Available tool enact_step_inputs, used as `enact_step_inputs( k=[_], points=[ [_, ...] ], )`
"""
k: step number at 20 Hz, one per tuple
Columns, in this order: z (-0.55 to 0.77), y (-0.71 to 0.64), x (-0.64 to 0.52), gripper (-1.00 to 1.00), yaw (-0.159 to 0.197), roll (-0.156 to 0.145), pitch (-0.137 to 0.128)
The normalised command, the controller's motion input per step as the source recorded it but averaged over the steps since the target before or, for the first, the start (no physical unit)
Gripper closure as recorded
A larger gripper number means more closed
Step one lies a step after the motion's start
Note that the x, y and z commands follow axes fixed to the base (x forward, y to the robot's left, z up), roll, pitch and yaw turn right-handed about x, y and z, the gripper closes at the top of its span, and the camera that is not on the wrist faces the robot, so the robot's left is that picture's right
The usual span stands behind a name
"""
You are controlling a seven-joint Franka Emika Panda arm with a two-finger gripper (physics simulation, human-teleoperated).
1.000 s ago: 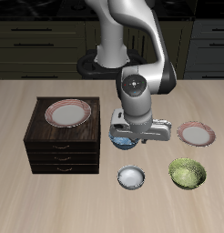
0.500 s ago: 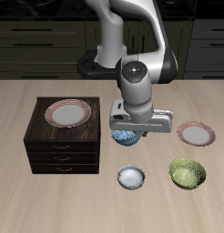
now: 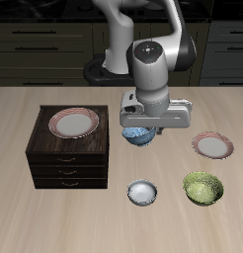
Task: Stack the blue bowl on the green bowl
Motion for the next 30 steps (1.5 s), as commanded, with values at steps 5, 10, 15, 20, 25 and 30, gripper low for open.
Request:
enact_step_inputs(
  k=[5, 10, 15, 20, 25, 30],
  points=[
    [0.49, 0.10, -0.04, 1.00, 0.008, 0.012, -0.071],
    [0.30, 0.06, 0.04, 1.00, 0.015, -0.002, -0.038],
    [0.13, 0.08, 0.05, 1.00, 0.016, 0.007, -0.009],
    [0.19, 0.16, 0.14, 1.00, 0.023, 0.006, -0.009],
    [0.26, 0.22, 0.16, 1.00, 0.026, 0.003, -0.036],
    [0.26, 0.34, 0.23, 1.00, 0.032, 0.014, -0.012]
  ],
)
